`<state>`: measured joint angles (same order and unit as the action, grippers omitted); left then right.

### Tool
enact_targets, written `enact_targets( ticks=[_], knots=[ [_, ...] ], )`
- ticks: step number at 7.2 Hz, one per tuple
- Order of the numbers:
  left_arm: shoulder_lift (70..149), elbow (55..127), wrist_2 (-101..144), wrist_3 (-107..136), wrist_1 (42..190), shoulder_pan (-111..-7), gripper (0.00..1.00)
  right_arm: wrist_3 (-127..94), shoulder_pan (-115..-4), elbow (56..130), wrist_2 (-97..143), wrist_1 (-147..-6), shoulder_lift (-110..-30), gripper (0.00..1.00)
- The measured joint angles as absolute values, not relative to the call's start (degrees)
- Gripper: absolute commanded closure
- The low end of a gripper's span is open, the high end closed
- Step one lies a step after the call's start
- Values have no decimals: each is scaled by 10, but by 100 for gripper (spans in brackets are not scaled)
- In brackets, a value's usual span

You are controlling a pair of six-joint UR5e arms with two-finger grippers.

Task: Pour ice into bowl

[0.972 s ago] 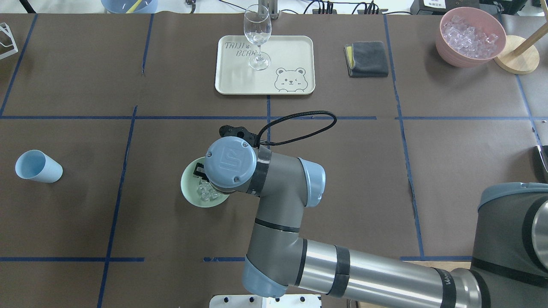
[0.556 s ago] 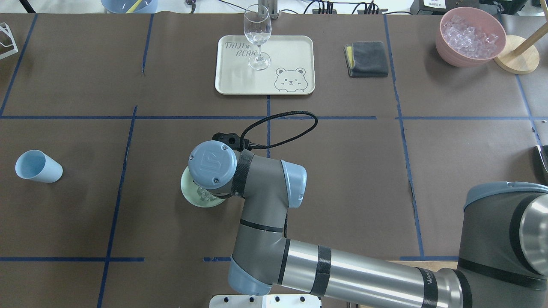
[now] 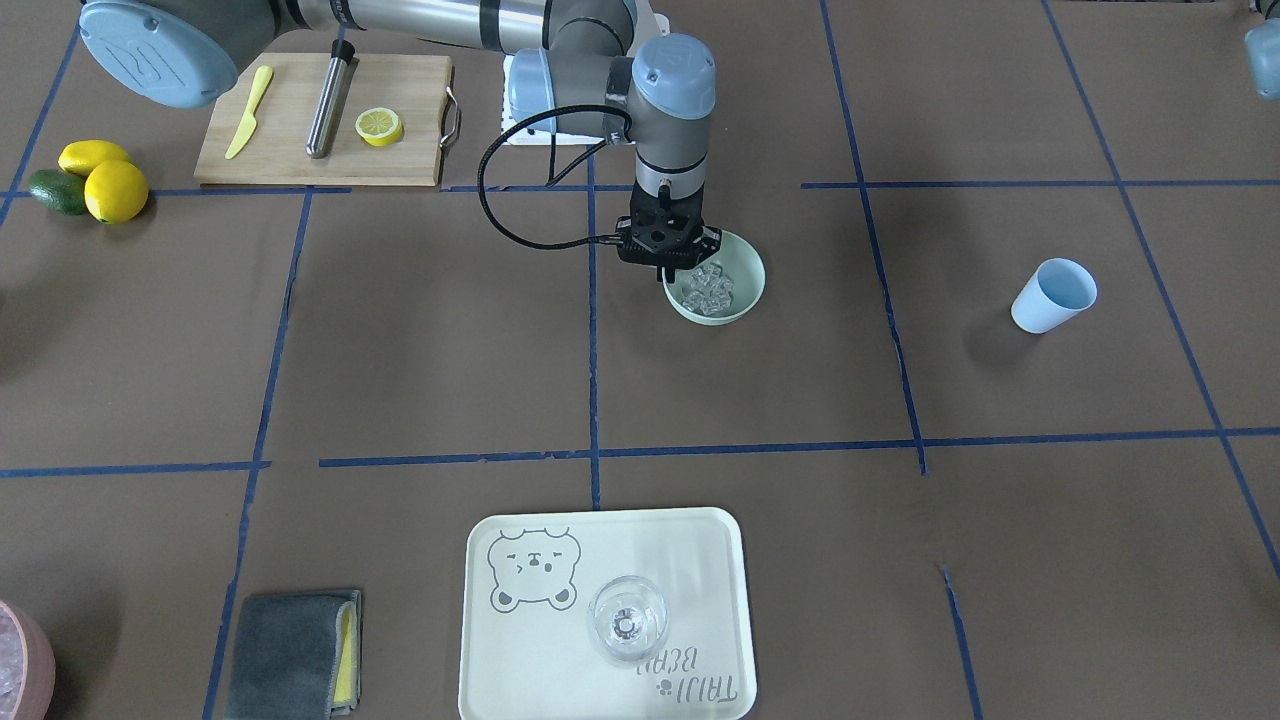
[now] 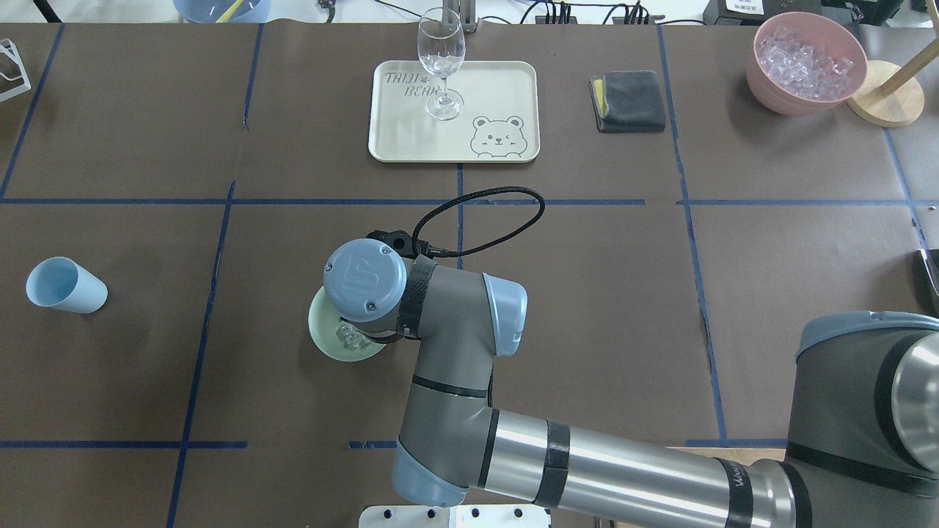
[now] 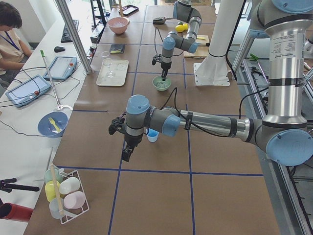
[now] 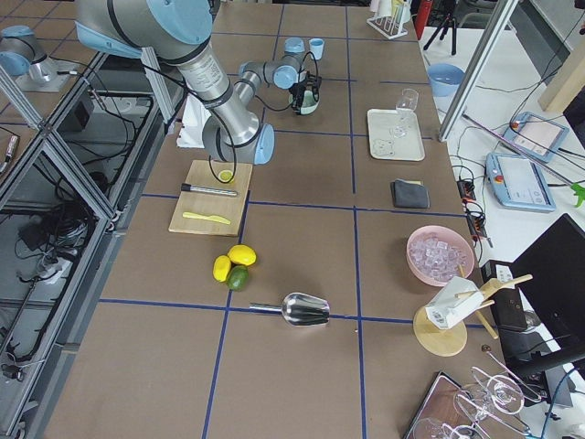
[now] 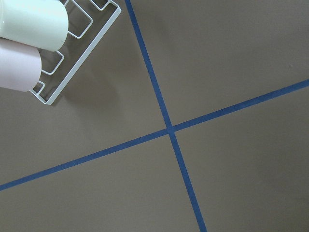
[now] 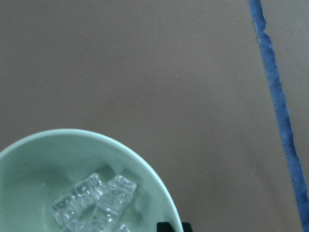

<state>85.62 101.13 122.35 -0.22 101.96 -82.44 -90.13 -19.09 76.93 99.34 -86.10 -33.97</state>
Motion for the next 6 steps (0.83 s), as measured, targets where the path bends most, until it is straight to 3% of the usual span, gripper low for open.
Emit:
enact_targets(
  ticks=[2,4,6],
  knots=[
    [856,1011,1223,0,1020,-824,0,-901,-224,855,1032,-874,-379,100],
    [856,1013,1223,9,1020,-824,0,-901,-265,1010,1059,-856,-508,100],
    [856,1018,1224,26,1021,-824,0,-881,-320,1083,1111,-764,-660,100]
  ],
)
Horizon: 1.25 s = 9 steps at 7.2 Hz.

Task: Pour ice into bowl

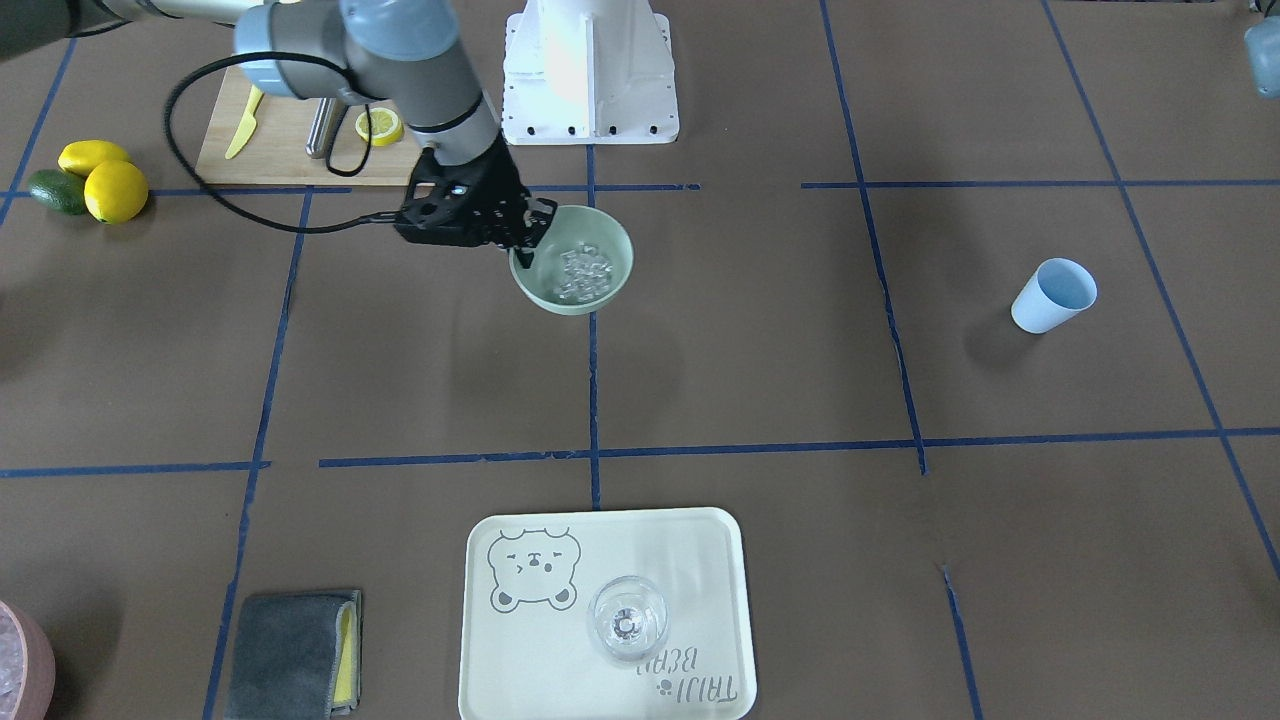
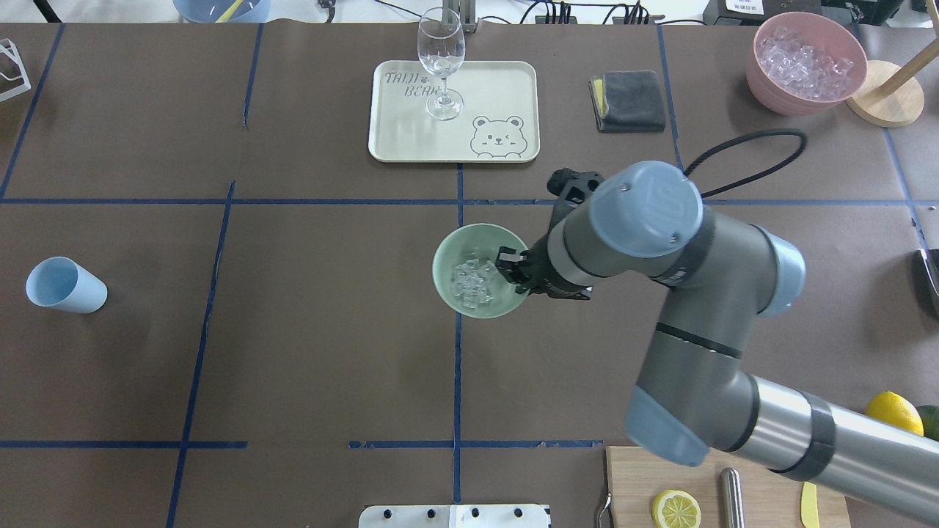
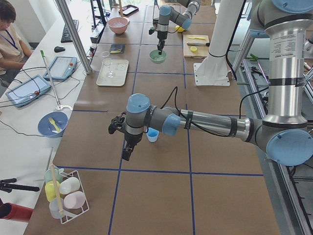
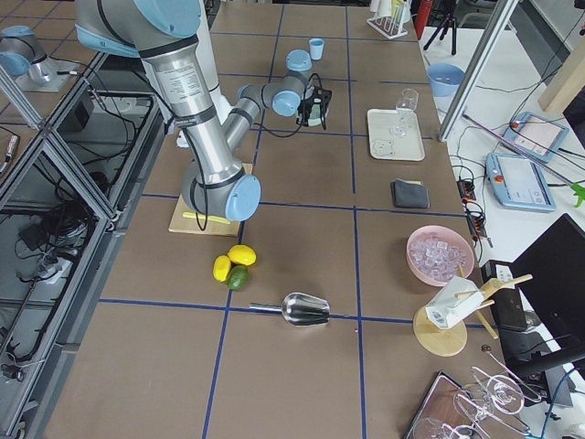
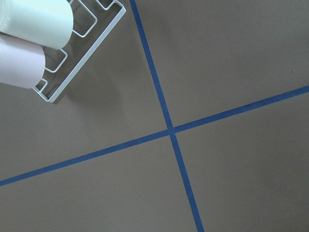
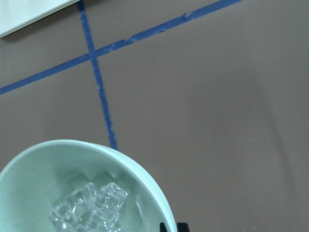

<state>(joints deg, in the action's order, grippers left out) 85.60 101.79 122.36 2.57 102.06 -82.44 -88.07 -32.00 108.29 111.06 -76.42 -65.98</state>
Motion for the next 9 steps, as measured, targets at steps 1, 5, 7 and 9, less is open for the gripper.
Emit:
enact_targets(
  ticks=[1,5,7,9],
  knots=[
    [856,1019,1224,28,1021,-824,0,-851,-355,1091,1144,-682,-746,100],
    [856,1022,1225,30,1021,-824,0,-663,-499,1046,1268,-493,-977,100],
    [856,1026,1225,30,1021,-824,0,-600,-543,966,1306,-424,-999,100],
    [856,1029,1224,31,1021,-824,0,-588,-556,932,1324,-395,-1002,100]
  ],
)
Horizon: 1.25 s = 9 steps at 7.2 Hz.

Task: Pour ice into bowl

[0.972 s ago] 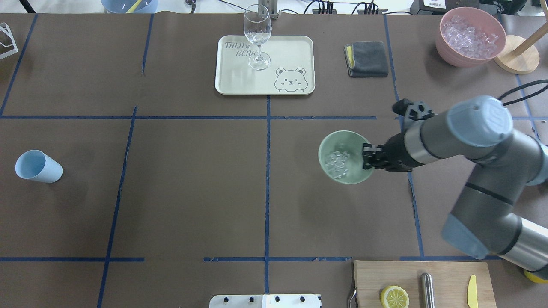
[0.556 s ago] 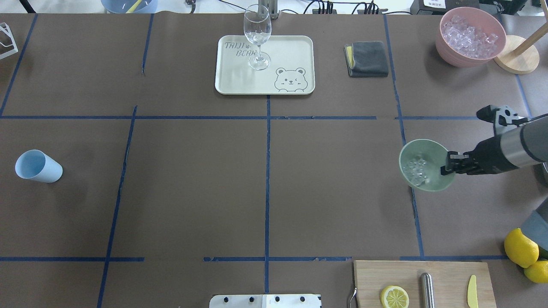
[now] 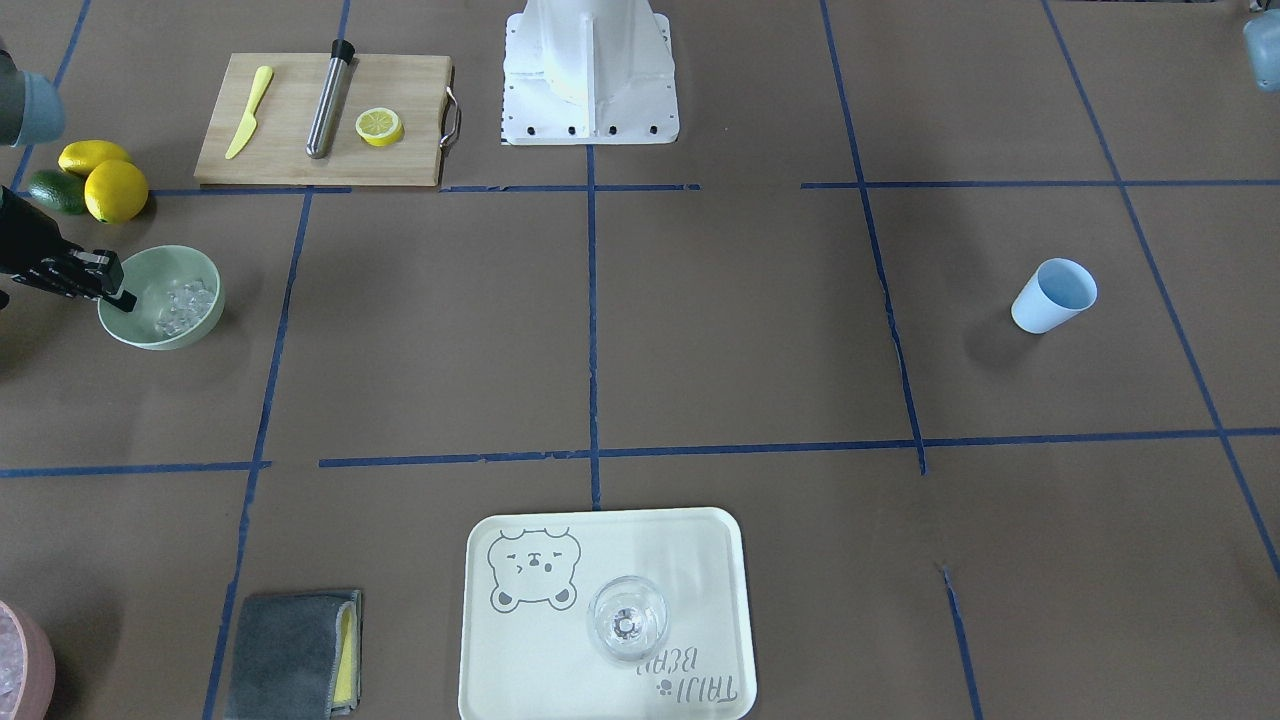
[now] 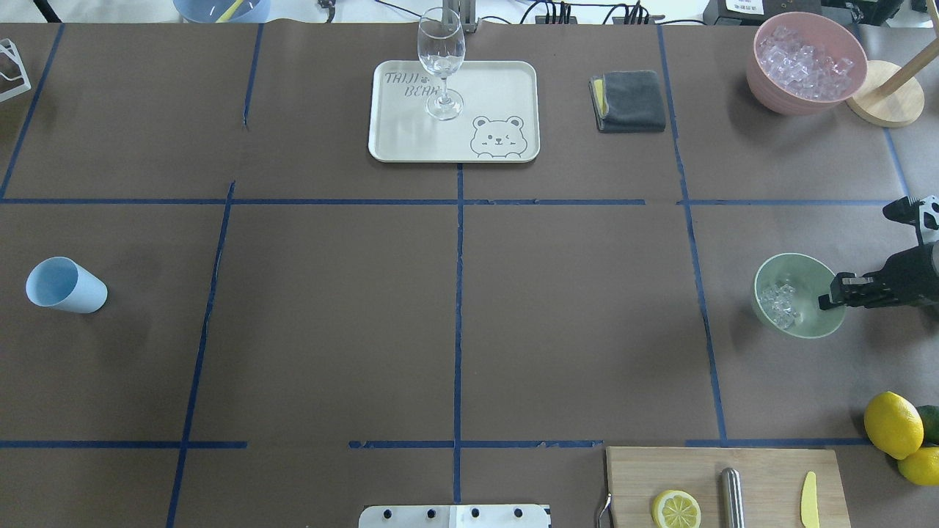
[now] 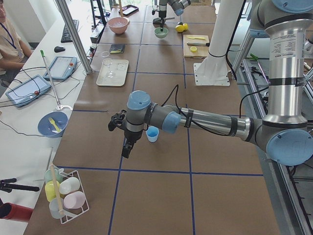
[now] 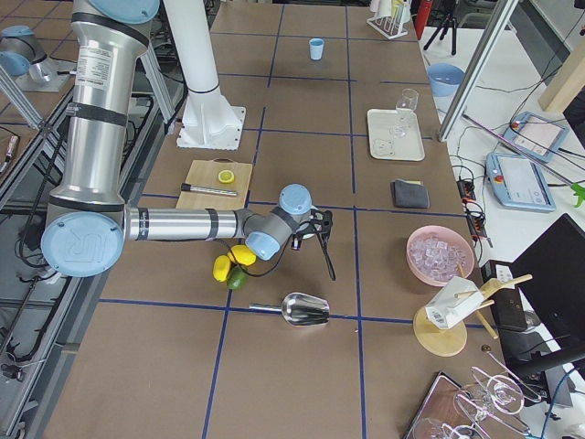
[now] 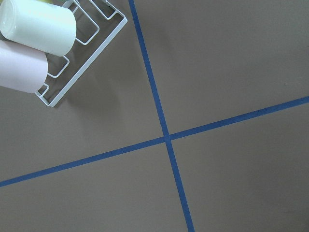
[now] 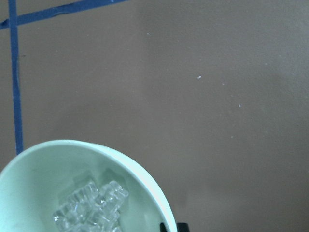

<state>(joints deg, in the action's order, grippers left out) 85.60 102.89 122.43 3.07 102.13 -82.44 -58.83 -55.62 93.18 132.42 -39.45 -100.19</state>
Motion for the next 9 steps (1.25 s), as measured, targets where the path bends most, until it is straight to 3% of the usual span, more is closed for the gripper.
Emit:
enact_targets(
  ticks=[1,2,3,4,5,9],
  knots=[
    [856,1030,1224,31,1021,-824,0,-587,-557,924,1326,-392,-1001,100],
    [856,1030,1224,31,1021,-824,0,-587,-557,919,1327,-391,-1001,88],
    [856,1030,1224,31,1021,-824,0,-587,-557,917,1328,-390,-1000,51],
    [856,1030,1224,31,1021,-824,0,-587,-557,916,1329,-390,-999,35],
    [856,1030,1224,31,1021,-824,0,-587,-557,916,1330,-391,-999,0],
    [856,1030,1224,31,1021,-824,0,-583,-595,923,1363,-392,-997,0]
  ],
)
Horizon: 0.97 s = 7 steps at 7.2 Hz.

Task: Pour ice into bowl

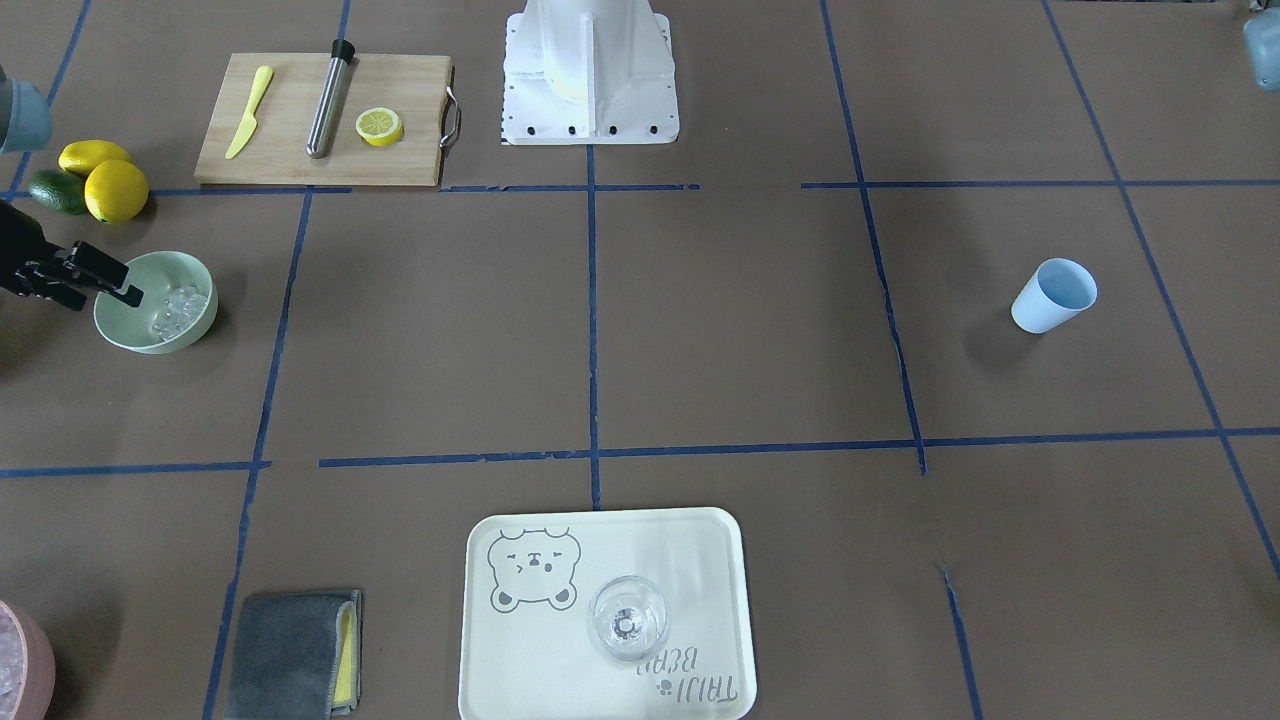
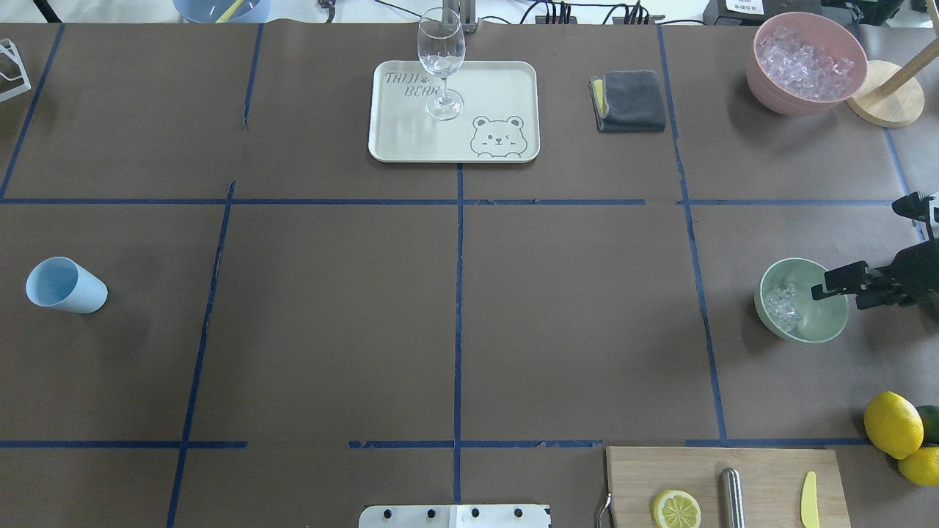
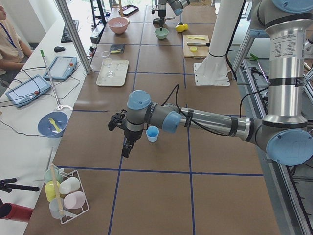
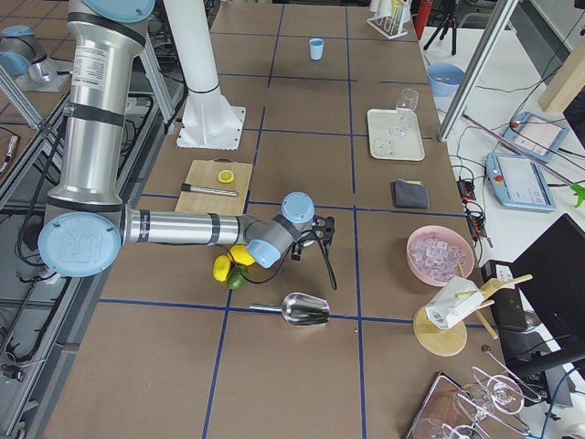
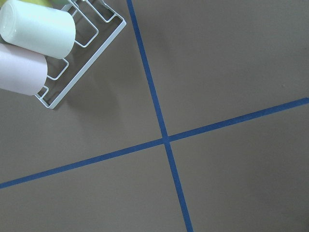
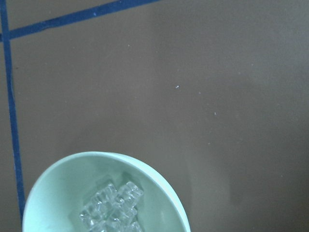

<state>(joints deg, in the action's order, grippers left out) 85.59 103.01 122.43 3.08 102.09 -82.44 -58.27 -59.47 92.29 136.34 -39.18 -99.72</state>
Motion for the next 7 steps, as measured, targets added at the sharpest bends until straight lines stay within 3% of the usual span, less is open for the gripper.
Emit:
enact_targets(
  ticks=[3,7],
  knots=[
    [852,1032,1239,19,1021,-828,0,-457,-676,923,1378,-445,-995,0],
    [867,1021,1256,-122,923,-897,0,-63,-814,937,1346,-771,-927,0]
  ],
)
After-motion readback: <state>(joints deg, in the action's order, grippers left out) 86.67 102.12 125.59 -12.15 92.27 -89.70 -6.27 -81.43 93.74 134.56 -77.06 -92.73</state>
